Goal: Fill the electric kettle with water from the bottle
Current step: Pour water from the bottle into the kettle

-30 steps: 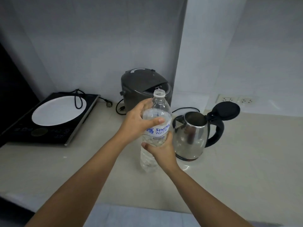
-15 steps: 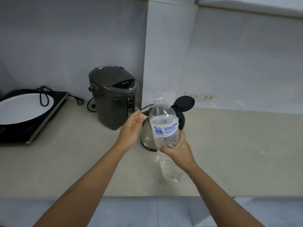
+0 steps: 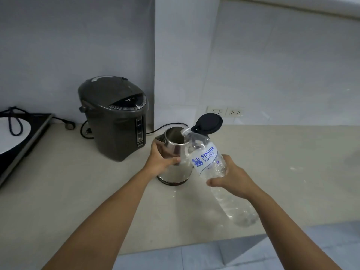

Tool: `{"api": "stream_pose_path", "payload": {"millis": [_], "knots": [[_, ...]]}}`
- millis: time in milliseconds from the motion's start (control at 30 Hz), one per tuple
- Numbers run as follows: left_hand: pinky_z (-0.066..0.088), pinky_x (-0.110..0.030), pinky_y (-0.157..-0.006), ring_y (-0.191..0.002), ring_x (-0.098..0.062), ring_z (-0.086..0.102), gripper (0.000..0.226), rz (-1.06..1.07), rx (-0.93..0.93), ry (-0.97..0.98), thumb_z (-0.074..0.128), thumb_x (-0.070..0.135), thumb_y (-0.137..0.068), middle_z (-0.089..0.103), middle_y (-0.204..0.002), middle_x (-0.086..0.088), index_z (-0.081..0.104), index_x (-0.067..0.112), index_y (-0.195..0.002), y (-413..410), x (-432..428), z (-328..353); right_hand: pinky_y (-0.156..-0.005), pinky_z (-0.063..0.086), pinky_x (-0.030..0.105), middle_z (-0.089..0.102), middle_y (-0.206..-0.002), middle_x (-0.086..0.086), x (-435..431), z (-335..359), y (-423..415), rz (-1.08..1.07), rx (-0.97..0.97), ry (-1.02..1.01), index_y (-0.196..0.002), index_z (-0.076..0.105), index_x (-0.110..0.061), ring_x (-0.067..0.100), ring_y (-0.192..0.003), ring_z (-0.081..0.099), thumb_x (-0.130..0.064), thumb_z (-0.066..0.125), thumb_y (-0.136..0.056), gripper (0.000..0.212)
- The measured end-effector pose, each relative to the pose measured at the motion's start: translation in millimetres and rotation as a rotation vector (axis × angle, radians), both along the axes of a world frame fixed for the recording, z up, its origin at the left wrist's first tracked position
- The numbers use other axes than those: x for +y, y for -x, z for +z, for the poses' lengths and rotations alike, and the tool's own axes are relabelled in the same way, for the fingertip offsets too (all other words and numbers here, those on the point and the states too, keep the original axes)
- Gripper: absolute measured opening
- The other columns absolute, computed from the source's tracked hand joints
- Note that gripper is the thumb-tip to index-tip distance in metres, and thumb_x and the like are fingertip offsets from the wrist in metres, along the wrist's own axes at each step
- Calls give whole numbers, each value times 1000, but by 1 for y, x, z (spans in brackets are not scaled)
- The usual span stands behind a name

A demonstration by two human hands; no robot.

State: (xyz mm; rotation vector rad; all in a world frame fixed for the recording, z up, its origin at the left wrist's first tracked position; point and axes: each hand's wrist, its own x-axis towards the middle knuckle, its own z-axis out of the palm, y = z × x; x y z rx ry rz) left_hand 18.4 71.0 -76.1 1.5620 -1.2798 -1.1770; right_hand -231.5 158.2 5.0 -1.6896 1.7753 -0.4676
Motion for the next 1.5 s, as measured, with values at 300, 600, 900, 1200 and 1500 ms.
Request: {"api": "stream_pose_path", "payload": {"millis": [300,600,900,1200,1500], "knots": [[41,-22,-83,-106,-15,56,82,143,117,148,96,22,-60,52,-109,7,36,23,-117,33,10,-16,-77,55,36,63,-91,-10,-5,18,11,-14,200,-55,-132,35,-39,14,-82,63,-42,81,-63,83],[41,-22,-83,-108,-16,57,82,193,138,165,96,27,-60,55,-115,4,37,27,-118,42,17,-13,-79,56,40,64,-93,-3,-9,33,19,47,382,-115,-138,30,-38,20,-85,64,-47,78,-61,92],[39,-23,-85,-109,-15,54,78,230,138,159,94,20,-65,52,-109,14,38,27,-120,49,24,-9,-81,54,38,60,-100,-3,-23,51,29,130,508,-117,-145,23,-33,23,-92,62,-48,78,-64,99],[35,-26,-99,-118,-10,41,100,245,153,164,89,23,-73,40,-128,11,24,22,-150,56,27,-15,-85,54,39,59,-101,-2,-33,55,35,195,511,-136,-146,21,-31,23,-94,60,-45,78,-66,99],[49,-39,-106,-126,-20,56,103,238,109,174,94,50,-54,52,-137,0,32,29,-134,55,22,-32,-85,54,39,60,-99,-2,-43,61,40,246,570,-126,-141,26,-31,23,-94,60,-46,78,-65,94]]}}
